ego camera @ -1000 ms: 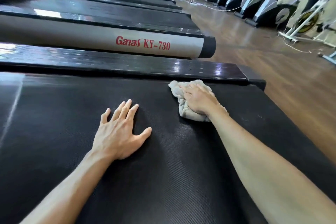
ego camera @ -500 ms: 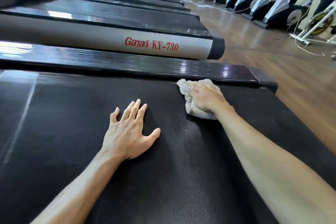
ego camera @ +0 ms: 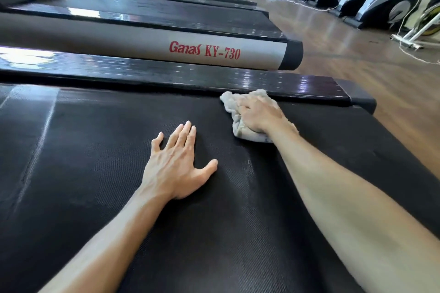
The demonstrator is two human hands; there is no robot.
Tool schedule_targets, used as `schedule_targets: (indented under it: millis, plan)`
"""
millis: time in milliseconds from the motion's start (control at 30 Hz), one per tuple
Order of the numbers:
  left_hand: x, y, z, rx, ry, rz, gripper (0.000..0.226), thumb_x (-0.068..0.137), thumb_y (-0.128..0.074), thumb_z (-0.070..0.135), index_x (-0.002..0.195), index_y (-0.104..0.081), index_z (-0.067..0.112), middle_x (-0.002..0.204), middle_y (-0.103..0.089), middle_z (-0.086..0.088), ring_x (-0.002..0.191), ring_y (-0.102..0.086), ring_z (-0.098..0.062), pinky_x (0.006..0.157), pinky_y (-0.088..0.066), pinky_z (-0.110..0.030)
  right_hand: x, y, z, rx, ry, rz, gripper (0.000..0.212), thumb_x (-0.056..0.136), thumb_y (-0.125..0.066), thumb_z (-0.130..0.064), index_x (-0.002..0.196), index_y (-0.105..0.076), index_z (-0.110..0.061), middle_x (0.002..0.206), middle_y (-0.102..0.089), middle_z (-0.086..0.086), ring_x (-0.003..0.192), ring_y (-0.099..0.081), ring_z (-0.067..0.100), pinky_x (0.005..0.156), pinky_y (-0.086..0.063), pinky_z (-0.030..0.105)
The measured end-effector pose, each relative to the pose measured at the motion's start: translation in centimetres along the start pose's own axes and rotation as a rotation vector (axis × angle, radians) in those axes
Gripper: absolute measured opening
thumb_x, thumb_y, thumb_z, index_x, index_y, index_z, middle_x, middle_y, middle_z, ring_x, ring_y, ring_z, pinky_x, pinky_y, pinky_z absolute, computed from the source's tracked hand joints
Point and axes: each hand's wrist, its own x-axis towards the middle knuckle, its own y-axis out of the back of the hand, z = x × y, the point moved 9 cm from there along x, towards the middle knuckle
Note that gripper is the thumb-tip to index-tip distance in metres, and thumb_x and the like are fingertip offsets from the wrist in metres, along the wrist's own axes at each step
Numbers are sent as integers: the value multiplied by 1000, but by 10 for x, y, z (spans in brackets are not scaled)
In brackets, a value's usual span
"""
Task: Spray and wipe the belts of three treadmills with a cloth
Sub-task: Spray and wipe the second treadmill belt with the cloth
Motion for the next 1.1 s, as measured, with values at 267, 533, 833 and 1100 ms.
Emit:
schedule_targets:
  millis: [267, 533, 833, 1100]
  plan:
    - [-2, 3, 1, -31, 13, -9, 110, 71, -3, 84, 163, -3, 23, 168, 10, 12, 153, 12, -1, 126, 6, -43, -86, -12, 47, 106, 233, -164, 71, 86, -17, -63, 145, -52, -48, 165, -29, -23, 156, -12, 7, 128, -6, 38]
    - [39, 3, 77, -120, -43, -18, 83, 98, -36, 62, 163, -5, 22, 170, 5, 9, 154, 8, -4, 127, 5, -43, -29, -7, 61, 38, 104, -141, 46, 98, -28, -48, 130, -61, -46, 144, -50, -14, 136, -39, 20, 114, -32, 43]
    - [42, -23, 111, -72, -102, -22, 97, 81, -6, 76, 163, -3, 25, 169, 9, 10, 154, 12, -3, 126, 7, -43, -29, 33, 115, -29, -92, 0, 35, 91, -27, -47, 86, -59, -33, 105, -61, -2, 95, -61, 26, 80, -54, 42]
    - [41, -22, 111, -54, -107, 0, 101, 76, -1, 76, 163, -4, 24, 170, 6, 10, 154, 10, -4, 126, 4, -44, -85, 27, 134, 92, 129, -147, 62, 94, -25, -57, 150, -48, -43, 161, -30, -23, 153, -17, 7, 126, -13, 35]
